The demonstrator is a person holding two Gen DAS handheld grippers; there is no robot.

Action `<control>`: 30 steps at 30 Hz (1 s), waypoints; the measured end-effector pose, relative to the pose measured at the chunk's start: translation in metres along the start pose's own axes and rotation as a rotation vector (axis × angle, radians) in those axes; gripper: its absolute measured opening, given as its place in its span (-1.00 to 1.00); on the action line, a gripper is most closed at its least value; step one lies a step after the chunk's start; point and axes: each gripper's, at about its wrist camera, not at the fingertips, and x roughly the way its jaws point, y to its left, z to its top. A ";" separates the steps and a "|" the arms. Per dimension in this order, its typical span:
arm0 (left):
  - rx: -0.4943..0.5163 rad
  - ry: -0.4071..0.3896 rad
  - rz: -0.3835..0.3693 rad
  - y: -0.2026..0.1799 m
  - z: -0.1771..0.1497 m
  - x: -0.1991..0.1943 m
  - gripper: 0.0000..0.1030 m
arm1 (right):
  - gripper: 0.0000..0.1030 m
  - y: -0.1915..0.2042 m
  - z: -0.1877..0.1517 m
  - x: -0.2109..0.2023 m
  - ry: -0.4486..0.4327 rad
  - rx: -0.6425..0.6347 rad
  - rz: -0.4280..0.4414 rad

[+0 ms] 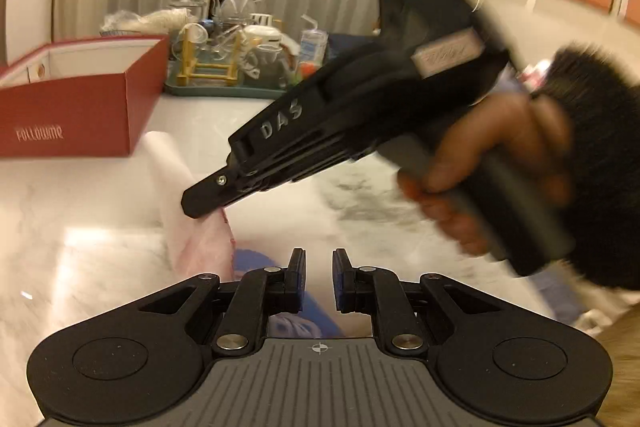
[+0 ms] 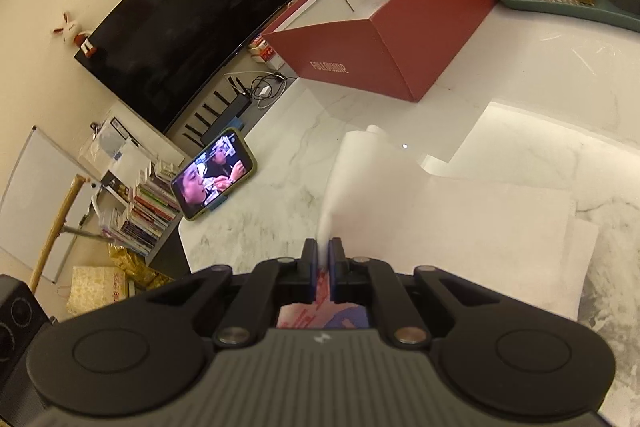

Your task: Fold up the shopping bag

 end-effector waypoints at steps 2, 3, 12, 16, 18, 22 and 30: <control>-0.033 0.080 0.052 -0.003 -0.003 0.012 -0.75 | -0.91 0.000 -0.001 -0.001 -0.012 0.007 0.002; -0.047 0.116 0.079 -0.004 -0.005 0.017 -0.75 | -0.91 0.001 -0.001 -0.002 -0.018 0.011 0.002; 0.021 0.128 0.395 -0.005 -0.010 0.024 -0.75 | -0.95 -0.002 -0.010 -0.008 -0.023 -0.023 -0.102; 0.094 0.143 0.414 -0.006 -0.008 0.026 -0.75 | -0.95 -0.006 -0.016 -0.019 0.008 -0.074 -0.138; 0.113 0.149 0.399 -0.009 -0.009 0.023 -0.75 | -0.95 -0.005 -0.020 -0.026 0.025 -0.103 -0.140; 0.029 0.130 0.271 -0.008 -0.006 0.006 -0.75 | -0.95 -0.003 -0.029 -0.034 0.078 -0.208 -0.203; -0.114 0.174 0.115 -0.002 -0.003 0.010 -0.75 | -0.95 -0.002 -0.045 -0.031 0.154 -0.318 -0.251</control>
